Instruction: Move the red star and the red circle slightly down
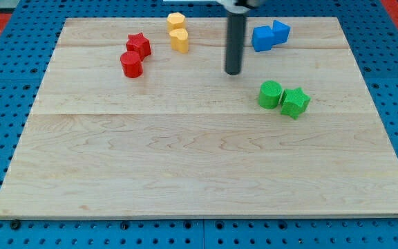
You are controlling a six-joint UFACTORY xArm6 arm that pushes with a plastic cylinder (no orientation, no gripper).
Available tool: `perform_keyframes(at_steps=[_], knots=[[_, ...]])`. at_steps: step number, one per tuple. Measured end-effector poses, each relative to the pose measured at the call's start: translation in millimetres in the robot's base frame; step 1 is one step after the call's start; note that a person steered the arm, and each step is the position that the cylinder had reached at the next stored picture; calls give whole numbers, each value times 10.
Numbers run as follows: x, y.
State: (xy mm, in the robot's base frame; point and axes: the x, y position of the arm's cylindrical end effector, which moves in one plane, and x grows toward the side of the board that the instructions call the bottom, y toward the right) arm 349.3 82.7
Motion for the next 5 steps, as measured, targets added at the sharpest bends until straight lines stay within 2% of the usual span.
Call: perform_keyframes(at_steps=[1,2,4,5], knots=[[57,436],[144,221],[-223,-744],[-235,-985]])
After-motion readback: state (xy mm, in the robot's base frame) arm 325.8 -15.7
